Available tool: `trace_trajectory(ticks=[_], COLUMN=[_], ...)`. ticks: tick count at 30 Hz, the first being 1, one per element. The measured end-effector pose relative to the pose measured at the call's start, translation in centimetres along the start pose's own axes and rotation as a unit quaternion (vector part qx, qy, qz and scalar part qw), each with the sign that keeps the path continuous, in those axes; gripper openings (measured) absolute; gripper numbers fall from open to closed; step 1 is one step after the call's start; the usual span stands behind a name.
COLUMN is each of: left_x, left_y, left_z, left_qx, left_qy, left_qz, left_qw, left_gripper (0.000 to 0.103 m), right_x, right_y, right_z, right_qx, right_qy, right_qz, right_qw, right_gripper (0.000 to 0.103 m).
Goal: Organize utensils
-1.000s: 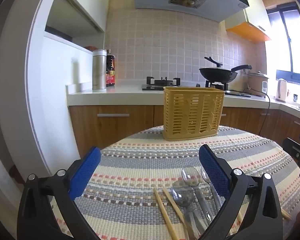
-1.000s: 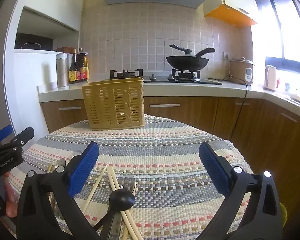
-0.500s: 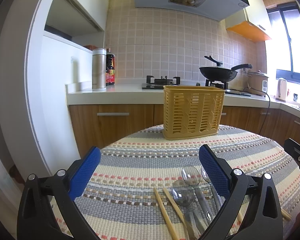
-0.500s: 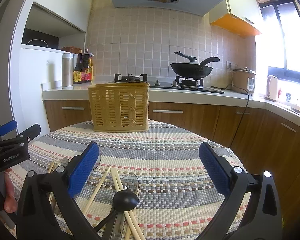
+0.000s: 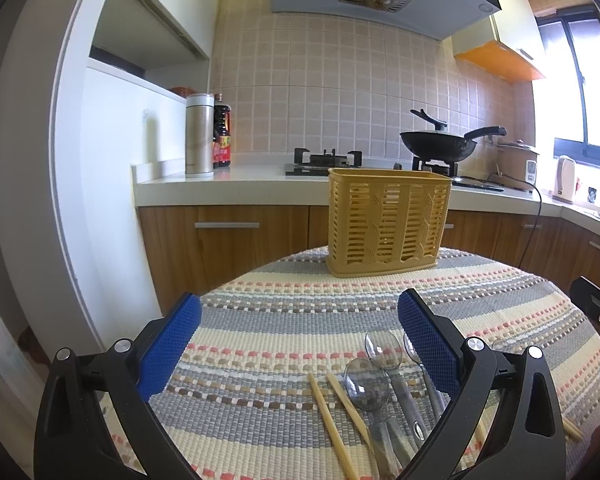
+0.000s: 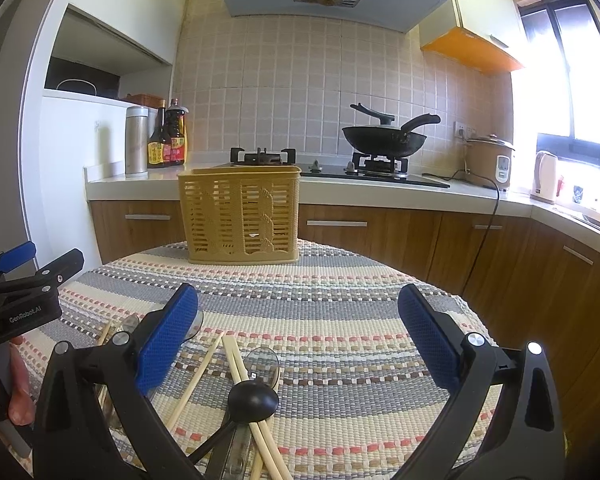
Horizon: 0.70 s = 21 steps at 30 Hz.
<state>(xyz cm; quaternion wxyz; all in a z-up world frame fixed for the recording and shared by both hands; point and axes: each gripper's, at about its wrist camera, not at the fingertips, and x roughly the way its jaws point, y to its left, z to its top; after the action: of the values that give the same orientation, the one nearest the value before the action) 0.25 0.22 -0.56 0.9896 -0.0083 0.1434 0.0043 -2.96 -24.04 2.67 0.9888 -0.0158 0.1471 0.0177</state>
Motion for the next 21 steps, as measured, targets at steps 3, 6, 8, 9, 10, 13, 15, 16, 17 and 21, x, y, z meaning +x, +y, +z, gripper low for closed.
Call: trace_trajectory(ticks=[3,6,8,9,10,13,15,16,17,21], left_x=[0.01,0.14,0.13,0.12,0.12,0.13,0.14,0.12,0.14,0.20], left_y=[-0.02,0.04,0.01,-0.01,0.00,0.00,-0.02,-0.03,-0.01,-0.03], left_z=[0.05,0.25,0.25,0.22,0.24,0.23,0.25,0.24,0.28,0.28], left_qx=[-0.001,-0.001,-0.001,-0.001,-0.001,-0.001,-0.001,-0.001,-0.001,0.000], left_qy=[0.001,0.004,0.004,0.004,0.004,0.005,0.004,0.004,0.004,0.004], left_qz=[0.000,-0.001,-0.001,-0.001,-0.001,-0.002,-0.002,-0.002,-0.003,-0.003], left_qw=[1.0000,1.0000,1.0000,1.0000,1.0000,1.0000,1.0000,1.0000,1.0000,1.0000], left_gripper=[0.096,0.096,0.096,0.096,0.096,0.096,0.096,0.096,0.096,0.096], right_x=[-0.02,-0.11,-0.13,-0.10,-0.08,0.04,0.06,0.06,0.07,0.14], right_y=[0.01,0.00,0.01,0.04,0.05,0.04,0.05,0.05,0.05,0.15], right_z=[-0.01,-0.02,-0.05,-0.04,-0.05,-0.01,-0.02,-0.01,-0.01,-0.03], right_qx=[0.000,0.000,0.000,0.000,0.000,-0.002,-0.002,-0.002,-0.002,-0.004], right_qy=[-0.002,-0.003,-0.003,-0.003,-0.003,-0.001,-0.001,-0.001,0.000,0.001], right_qz=[-0.003,-0.002,-0.001,-0.001,-0.001,-0.001,-0.001,-0.001,0.000,-0.001], right_qw=[1.000,1.000,1.000,1.000,1.000,1.000,1.000,1.000,1.000,1.000], right_gripper=[0.096,0.096,0.096,0.096,0.096,0.096,0.096,0.096,0.096,0.096])
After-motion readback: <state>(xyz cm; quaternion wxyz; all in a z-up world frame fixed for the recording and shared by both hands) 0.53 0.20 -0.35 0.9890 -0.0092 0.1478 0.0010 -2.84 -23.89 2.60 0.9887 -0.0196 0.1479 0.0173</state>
